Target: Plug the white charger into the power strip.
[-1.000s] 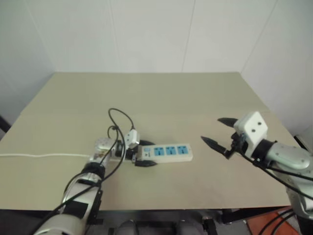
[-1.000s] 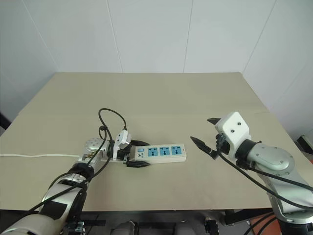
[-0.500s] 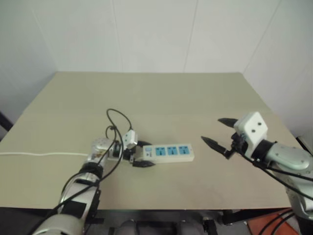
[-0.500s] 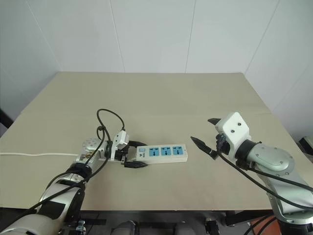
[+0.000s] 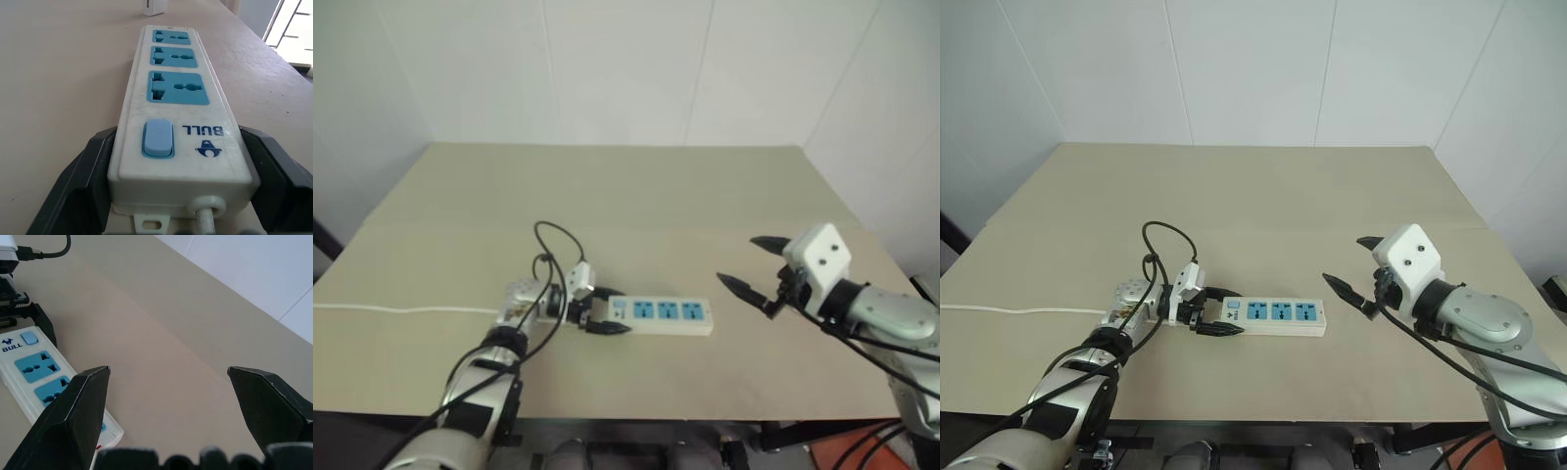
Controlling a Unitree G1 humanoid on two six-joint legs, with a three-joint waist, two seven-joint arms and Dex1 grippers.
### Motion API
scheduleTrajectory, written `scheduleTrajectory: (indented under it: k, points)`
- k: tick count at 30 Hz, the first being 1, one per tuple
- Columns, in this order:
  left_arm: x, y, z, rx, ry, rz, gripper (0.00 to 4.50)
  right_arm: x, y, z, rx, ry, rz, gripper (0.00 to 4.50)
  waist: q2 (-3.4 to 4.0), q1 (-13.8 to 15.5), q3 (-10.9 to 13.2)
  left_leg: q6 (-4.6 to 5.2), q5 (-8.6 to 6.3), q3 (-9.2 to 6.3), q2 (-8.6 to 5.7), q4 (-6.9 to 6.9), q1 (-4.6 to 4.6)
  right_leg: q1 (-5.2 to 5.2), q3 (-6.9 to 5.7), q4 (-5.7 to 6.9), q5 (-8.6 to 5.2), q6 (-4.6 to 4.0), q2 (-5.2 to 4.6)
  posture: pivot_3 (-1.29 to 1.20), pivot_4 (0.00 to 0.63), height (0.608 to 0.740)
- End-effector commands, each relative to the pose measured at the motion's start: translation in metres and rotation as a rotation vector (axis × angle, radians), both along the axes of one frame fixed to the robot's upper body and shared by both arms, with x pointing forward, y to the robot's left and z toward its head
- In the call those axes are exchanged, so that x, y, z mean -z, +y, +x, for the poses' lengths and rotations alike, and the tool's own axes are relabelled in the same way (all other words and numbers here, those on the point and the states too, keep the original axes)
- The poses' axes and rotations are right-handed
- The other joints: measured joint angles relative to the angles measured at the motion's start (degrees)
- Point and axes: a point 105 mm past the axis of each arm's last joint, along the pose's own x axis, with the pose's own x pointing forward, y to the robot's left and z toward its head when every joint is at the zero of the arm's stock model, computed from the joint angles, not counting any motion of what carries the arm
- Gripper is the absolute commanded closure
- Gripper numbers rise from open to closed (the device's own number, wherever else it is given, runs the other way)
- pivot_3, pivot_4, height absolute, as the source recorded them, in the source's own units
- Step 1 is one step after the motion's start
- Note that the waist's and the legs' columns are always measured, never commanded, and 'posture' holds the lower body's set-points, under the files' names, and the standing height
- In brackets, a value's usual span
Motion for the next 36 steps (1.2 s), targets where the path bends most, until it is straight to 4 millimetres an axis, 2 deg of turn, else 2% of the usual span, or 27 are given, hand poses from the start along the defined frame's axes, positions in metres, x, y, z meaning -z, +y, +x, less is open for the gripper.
scheduleTrajectory:
  k: [1,13,22,28,36]
  points:
    - [0.001,-0.004,-0.005,0.047,0.005,0.016,1.19,-0.014,0.001,-0.003,-0.006,-0.056,-0.009,0.0,0.0,0.0,0.0,0.0,0.0,0.0,0.0,0.0,0.0,0.0,0.0,0.0,0.0,0.0,0.0,0.0,0.15,0.74]
    - [-0.013,0.009,-0.007,0.014,-0.094,0.018,1.19,-0.01,-0.004,0.0,0.006,-0.042,-0.007,0.0,-0.01,-0.53,0.0,0.0,0.0,-0.01,0.03,-0.01,-0.02,-0.02,0.0,0.0,0.01,-0.02,0.01,0.0,0.15,0.74]
    - [-0.022,0.029,-0.014,-0.066,-0.119,0.025,1.19,-0.006,-0.007,0.004,0.014,-0.027,-0.015,0.0,0.0,-0.74,0.0,0.0,0.0,0.0,0.07,-0.02,0.02,-0.02,0.01,0.02,0.01,-0.03,0.04,0.0,0.15,0.74]
    - [-0.017,0.027,-0.019,-0.079,-0.08,0.017,1.19,-0.006,-0.01,0.01,0.036,-0.024,0.008,0.0,0.0,-0.63,0.0,0.0,0.0,0.01,0.07,-0.02,0.01,-0.03,0.0,0.0,0.01,-0.03,0.04,0.0,0.15,0.74]
    - [-0.001,0.018,-0.019,-0.082,-0.031,0.034,1.19,-0.017,-0.039,0.028,0.166,0.018,0.031,0.0,0.0,-0.38,0.0,0.0,0.0,0.01,0.05,-0.01,-0.01,-0.02,0.0,-0.03,0.06,-0.1,0.02,0.0,0.15,0.74]
